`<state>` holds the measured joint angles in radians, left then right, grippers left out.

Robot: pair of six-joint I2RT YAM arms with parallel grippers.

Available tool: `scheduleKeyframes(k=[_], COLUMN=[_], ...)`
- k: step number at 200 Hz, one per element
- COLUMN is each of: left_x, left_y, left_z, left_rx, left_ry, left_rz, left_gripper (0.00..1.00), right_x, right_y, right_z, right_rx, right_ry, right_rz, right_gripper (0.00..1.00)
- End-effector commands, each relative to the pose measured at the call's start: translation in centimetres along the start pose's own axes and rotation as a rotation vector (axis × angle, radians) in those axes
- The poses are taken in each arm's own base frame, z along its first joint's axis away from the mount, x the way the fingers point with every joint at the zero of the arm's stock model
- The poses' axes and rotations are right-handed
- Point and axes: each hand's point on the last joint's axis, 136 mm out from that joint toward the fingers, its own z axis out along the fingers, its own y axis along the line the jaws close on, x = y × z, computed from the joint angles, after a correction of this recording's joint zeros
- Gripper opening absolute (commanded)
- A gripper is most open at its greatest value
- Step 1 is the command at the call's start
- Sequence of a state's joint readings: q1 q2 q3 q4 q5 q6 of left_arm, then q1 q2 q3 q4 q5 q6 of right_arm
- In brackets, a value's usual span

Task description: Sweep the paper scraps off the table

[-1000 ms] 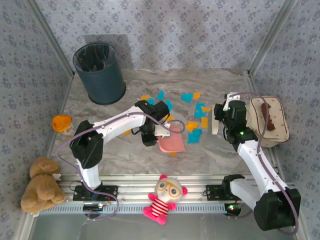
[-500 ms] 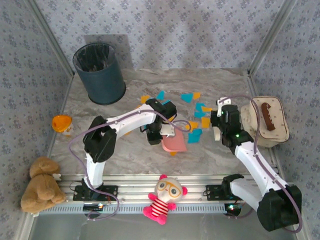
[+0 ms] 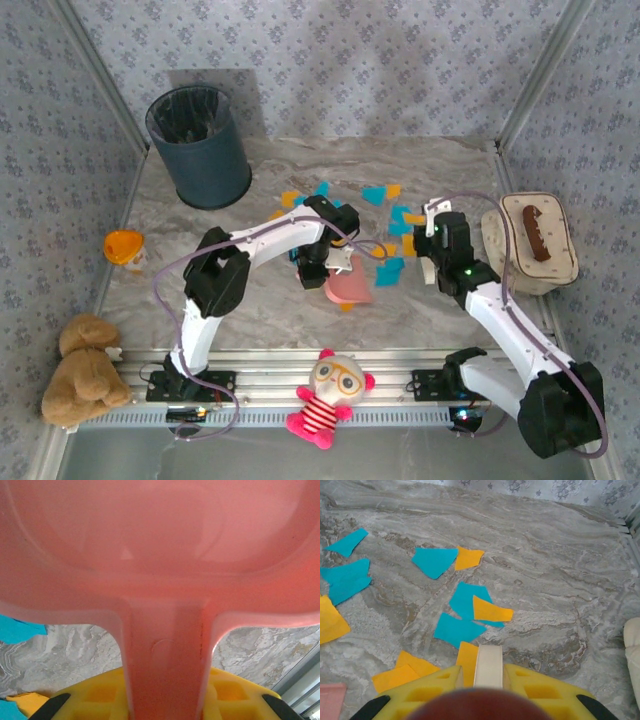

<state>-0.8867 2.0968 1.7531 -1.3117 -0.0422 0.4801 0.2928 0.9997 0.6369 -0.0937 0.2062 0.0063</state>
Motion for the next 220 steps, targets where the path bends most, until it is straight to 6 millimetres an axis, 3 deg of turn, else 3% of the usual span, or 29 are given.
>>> scheduleKeyframes(k=[1,122,220], left_x=[0.1,-1.8,-2.7], left_y=[-0.1,1.1,1.6], left_z=[-0.8,0.2,0.2], left_rx=[-0.007,-0.018,-0.04], left_ry=[0.016,0.016,-0.006], left_rz=[-0.007,-0.05,-0.058], left_gripper=[0.0,0.0,0.0], right_x=[-0.5,0.0,-1.8], right_y=[0.7,5.2,7.1], right_z=[0.0,-0.5,-2.1], right_rx=[-0.01,-0.17,-0.291], right_ry=[-0.026,-0.025,-0.096], right_rz=[-0.019,-0.038,0.0], right_gripper=[0.0,0.0,0.0])
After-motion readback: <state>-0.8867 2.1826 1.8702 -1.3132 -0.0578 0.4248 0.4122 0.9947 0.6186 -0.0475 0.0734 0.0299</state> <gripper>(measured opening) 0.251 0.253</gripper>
